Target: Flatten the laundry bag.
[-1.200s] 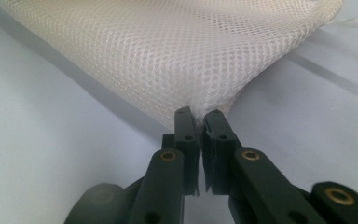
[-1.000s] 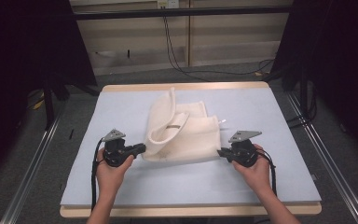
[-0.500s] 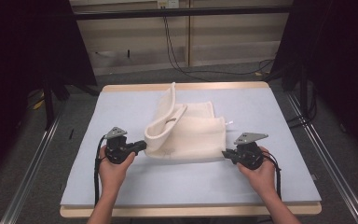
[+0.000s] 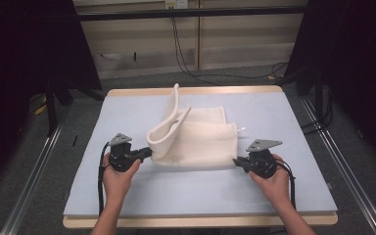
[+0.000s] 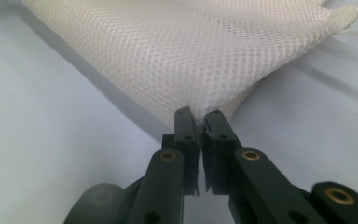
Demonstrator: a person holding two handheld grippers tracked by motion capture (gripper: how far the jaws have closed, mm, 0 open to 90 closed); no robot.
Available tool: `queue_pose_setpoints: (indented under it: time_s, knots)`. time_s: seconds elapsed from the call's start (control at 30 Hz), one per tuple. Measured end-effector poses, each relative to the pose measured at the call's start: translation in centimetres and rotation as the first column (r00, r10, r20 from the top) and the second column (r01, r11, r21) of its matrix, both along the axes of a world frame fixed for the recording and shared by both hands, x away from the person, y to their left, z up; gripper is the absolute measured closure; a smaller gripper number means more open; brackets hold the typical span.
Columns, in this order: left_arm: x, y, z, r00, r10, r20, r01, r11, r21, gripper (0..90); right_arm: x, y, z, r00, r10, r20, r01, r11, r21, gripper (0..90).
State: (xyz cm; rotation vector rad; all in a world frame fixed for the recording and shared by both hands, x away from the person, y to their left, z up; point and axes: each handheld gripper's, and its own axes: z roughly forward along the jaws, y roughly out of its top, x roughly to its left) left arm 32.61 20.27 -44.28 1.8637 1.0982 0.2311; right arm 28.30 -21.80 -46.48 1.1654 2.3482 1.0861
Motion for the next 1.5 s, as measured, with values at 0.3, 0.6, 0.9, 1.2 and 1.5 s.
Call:
queue_pose_setpoints:
  time_s: [0.3, 0.6, 0.9, 1.2, 1.5]
  knots:
    - [-0.1, 0.3, -0.2, 0.9999, 0.016, -0.003, -0.016, 0.9999, 0.000, 83.8, 0.0, 0.1, 0.0, 1.0000, 0.003, -0.004, -0.003, 1.000, 0.000, 85.0]
    - [-0.2, 0.5, -0.4, 0.9993, 0.036, -0.007, -0.036, 0.9993, -0.005, 83.7, 0.0, 0.3, -0.1, 0.9999, 0.012, -0.003, -0.012, 1.000, -0.004, 84.9]
    - [-0.2, 0.8, -0.4, 0.9990, 0.044, -0.009, -0.044, 0.9990, 0.008, 83.7, 0.0, 0.4, -0.1, 0.9999, 0.012, -0.004, -0.012, 1.000, -0.006, 84.9]
    - [-0.3, 1.6, -0.6, 0.9971, 0.074, -0.017, -0.074, 0.9972, 0.011, 83.1, 0.1, 0.5, -0.1, 0.9999, 0.014, -0.006, -0.015, 1.000, -0.011, 84.8]
    - [-0.7, 2.1, -0.8, 0.9951, 0.094, -0.033, -0.093, 0.9954, 0.024, 80.7, 0.3, 0.6, -0.1, 0.9999, 0.014, -0.009, -0.014, 1.000, -0.013, 84.6]
